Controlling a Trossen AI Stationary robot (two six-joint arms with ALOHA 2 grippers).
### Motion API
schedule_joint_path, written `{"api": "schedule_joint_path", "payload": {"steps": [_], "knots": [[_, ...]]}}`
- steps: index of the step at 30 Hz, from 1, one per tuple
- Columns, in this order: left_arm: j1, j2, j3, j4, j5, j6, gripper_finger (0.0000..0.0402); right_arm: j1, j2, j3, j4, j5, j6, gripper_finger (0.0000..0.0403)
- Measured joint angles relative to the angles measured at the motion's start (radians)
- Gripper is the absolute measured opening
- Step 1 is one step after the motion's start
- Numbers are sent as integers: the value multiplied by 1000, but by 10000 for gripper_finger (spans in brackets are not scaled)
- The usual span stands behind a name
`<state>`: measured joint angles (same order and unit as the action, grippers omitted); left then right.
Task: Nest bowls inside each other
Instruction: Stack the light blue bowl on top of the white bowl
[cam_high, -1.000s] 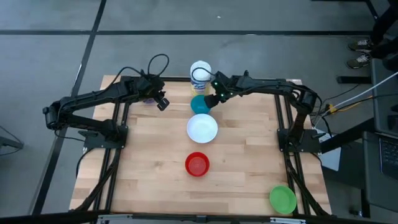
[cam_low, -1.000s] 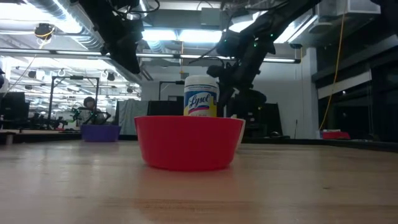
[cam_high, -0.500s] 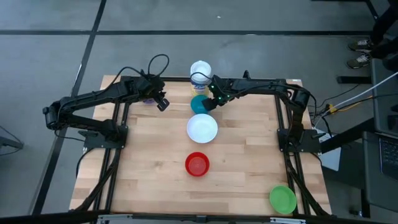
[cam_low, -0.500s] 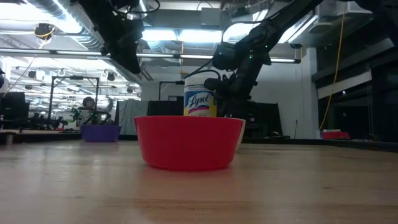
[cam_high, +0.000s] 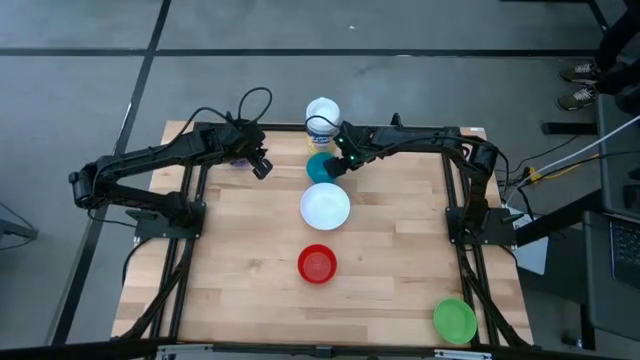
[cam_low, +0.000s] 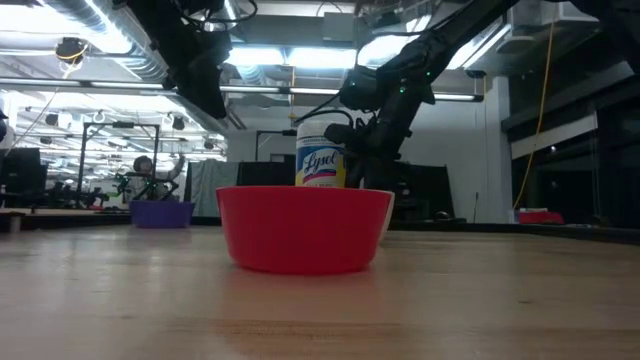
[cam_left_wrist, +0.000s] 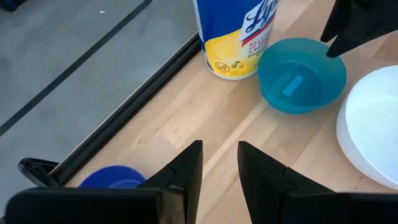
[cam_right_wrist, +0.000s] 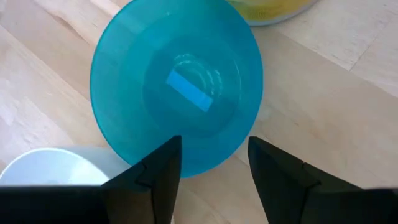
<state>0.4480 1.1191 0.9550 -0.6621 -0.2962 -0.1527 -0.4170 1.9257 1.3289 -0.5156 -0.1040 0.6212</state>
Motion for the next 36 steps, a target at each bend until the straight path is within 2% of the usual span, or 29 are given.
{"api": "schedule_joint_path", "payload": {"steps": [6, 13, 16, 19, 20, 29, 36], "knots": [[0, 0, 0, 0, 0, 7, 98, 2, 11, -39, 18, 10, 31, 187], [0, 0, 0, -1, 0, 17, 98, 2, 11, -91, 55, 10, 75, 140], [0, 0, 0, 0, 1, 17, 98, 2, 12, -93, 70, -11, 80, 100], [0, 0, 0, -1, 2, 17, 98, 2, 12, -93, 88, -40, 59, 25], [0, 0, 0, -1, 2, 17, 98, 2, 12, -93, 97, -46, 51, 14], [0, 0, 0, -1, 3, 11, 98, 4, 8, -84, 142, -35, 60, 4], [0, 0, 0, -2, 3, 10, 98, -7, 7, 20, 140, -62, 34, 2]]}}
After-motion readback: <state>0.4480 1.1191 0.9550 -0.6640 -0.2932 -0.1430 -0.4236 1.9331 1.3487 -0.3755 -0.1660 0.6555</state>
